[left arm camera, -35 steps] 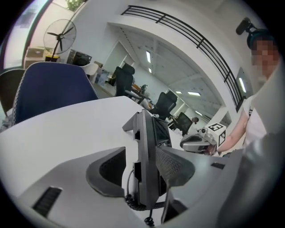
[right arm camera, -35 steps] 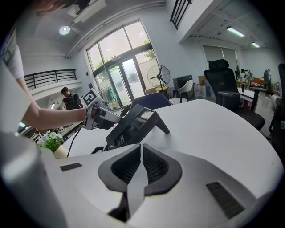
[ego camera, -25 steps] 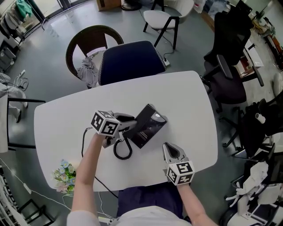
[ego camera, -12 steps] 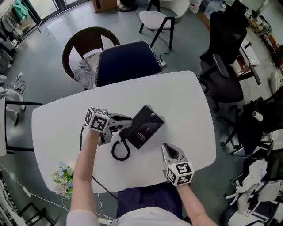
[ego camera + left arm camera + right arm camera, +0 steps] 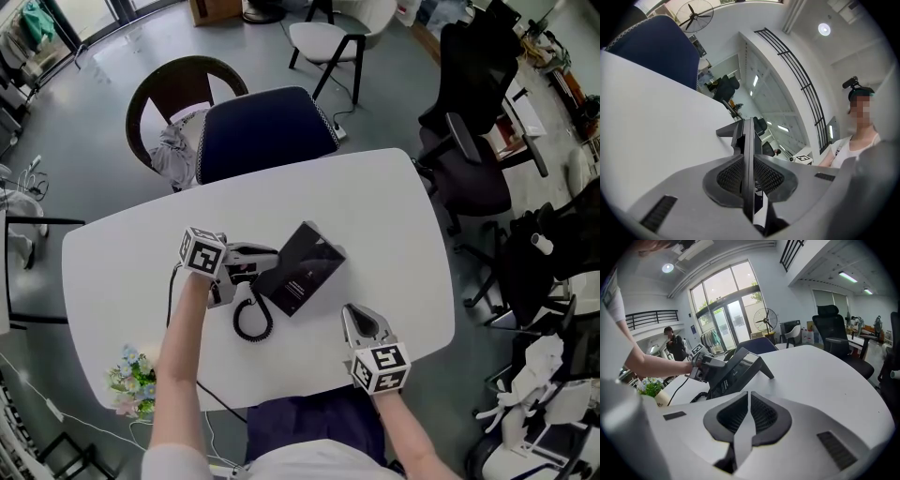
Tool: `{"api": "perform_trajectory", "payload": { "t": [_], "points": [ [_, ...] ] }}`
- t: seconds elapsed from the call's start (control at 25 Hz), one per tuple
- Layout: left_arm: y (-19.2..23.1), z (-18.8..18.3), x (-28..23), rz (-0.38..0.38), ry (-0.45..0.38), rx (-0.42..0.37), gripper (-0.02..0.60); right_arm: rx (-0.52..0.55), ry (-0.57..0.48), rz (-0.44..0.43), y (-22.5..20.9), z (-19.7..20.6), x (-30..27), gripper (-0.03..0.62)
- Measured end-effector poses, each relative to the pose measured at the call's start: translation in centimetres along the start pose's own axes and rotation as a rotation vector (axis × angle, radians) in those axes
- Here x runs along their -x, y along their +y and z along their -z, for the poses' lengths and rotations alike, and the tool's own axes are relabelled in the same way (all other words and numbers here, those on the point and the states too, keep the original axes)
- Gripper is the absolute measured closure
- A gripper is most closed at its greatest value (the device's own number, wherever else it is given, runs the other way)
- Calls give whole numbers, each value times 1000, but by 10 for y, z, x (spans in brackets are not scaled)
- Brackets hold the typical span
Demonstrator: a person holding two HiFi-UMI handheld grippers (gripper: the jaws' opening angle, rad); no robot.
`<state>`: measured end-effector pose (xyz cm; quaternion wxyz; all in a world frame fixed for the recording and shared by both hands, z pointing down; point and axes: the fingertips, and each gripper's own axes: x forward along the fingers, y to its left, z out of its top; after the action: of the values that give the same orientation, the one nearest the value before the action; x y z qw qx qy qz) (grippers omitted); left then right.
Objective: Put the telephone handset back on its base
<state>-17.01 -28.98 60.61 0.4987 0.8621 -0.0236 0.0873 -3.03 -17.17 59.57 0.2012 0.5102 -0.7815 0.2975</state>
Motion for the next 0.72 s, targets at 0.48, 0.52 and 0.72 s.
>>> {"api": "perform_trajectory", "payload": {
  "t": [0.48,0.52,0.72],
  "points": [
    [2,0,0,-46,-1,11,500,7,-4,-15,11,-3,-2,551],
    [2,0,0,-54,0,4,500,8,-3,-14,11,-2,-2,551],
    [10,2,1,-52,-52,84,494,8,5,-9,10,2,1,551]
  ]
}}
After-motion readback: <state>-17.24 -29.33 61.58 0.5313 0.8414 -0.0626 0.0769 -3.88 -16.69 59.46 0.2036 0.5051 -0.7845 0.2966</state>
